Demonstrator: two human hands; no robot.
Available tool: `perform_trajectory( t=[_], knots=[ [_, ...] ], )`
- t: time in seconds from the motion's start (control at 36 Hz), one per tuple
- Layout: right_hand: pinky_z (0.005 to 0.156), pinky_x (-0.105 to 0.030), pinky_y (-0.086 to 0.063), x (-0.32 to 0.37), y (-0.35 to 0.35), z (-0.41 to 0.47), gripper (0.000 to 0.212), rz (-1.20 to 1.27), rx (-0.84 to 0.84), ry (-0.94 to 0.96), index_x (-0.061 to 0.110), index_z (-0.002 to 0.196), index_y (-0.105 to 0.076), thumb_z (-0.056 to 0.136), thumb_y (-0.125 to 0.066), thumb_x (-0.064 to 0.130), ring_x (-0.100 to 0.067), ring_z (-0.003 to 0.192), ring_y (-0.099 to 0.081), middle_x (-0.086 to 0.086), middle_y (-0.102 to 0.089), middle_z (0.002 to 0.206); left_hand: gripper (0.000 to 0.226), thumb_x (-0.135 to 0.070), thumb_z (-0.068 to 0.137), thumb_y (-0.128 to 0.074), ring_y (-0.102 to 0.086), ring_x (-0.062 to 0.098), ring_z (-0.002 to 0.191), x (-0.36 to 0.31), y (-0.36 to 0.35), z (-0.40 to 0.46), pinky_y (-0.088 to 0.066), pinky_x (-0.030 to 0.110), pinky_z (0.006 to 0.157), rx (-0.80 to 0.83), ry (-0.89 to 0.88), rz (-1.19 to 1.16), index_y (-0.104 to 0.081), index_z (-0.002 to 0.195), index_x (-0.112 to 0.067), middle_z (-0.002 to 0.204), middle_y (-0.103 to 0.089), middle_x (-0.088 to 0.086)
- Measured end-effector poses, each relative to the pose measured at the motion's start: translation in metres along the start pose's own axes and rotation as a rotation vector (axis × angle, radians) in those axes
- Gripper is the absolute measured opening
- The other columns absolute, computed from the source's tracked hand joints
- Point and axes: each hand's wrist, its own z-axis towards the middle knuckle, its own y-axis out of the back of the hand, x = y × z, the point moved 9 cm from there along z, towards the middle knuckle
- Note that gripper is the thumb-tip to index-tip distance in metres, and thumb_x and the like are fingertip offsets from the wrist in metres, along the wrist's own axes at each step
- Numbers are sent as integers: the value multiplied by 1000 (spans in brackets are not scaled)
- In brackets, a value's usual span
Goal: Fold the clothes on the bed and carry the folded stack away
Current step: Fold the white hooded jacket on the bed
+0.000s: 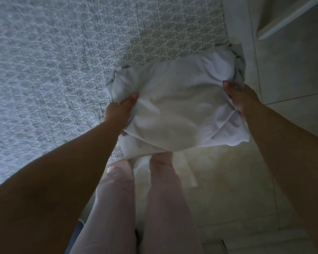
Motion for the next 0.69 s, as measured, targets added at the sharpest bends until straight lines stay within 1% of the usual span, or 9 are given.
perform_trajectory(
  t=[0.08,0.17,0.22,0.25,0.31,0.36,0.44,0.53,0.69],
  knots=[
    [102,-44,-43,4,-1,1,84,-68,-19,-4,7,141,-38,81,-57,63,-34,119,-51,-16,-48,137,87,-69,70,-66,-56,28,103,6,1,0,-42,30,82,21,24,40,-51,130,-7,112,-59,7],
    [99,-35,-41,8,1,-3,82,-162,-34,0,8,145,-28,86,-55,58,-33,124,-47,-15,-42,143,86,-66,72,-66,-54,25,109,3,1,0,-39,29,85,34,1,51,-48,134,-10,112,-55,4],
    [104,-38,-38,7,3,-12,87,-215,-49,-5,13,150,-18,85,-59,54,-33,130,-41,-14,-34,148,95,-61,74,-68,-44,28,126,0,0,0,-36,31,94,-2,-26,78,-29,145,-12,135,-44,7],
    [107,-42,-34,8,7,-20,91,-304,-94,5,15,151,-11,84,-60,53,-34,134,-35,-14,-26,152,101,-59,75,-68,-35,32,134,-3,3,-4,-33,37,104,-63,-57,125,-16,150,-16,148,-29,9],
    [109,-50,-26,21,10,-43,95,-619,-242,130,21,152,-2,84,-60,53,-37,140,-22,-14,-10,156,97,-56,80,-62,-20,36,141,-26,13,-23,-21,49,114,-258,-267,347,-6,152,-23,157,-8,9],
    [108,-61,-19,42,-9,-72,89,-898,-302,402,26,151,-2,85,-55,54,-39,142,-10,-12,0,158,79,-52,88,-47,-13,36,144,-60,3,-56,-8,53,115,-333,-661,575,-13,152,-21,158,-10,15],
    [107,-68,-10,43,-48,-94,77,-1069,-166,581,32,150,-11,86,-43,62,-37,144,3,-10,4,159,71,-57,90,-33,-15,39,143,-69,-48,-110,-8,60,112,-86,-1137,752,-23,150,-21,156,-18,20],
    [109,-65,-9,21,-64,-93,95,-1101,-66,489,30,150,-5,76,-40,78,-35,145,8,-11,6,159,85,-75,80,-31,-2,39,145,-39,-80,-123,-4,60,112,92,-1101,979,-12,150,-31,158,3,8],
    [110,-63,-1,-4,-76,-82,120,-1185,24,453,26,149,14,64,-48,84,-34,143,19,-12,23,155,98,-81,74,-36,23,37,142,-15,-95,-99,8,57,113,140,-942,1195,13,147,-39,156,25,2]
  ],
)
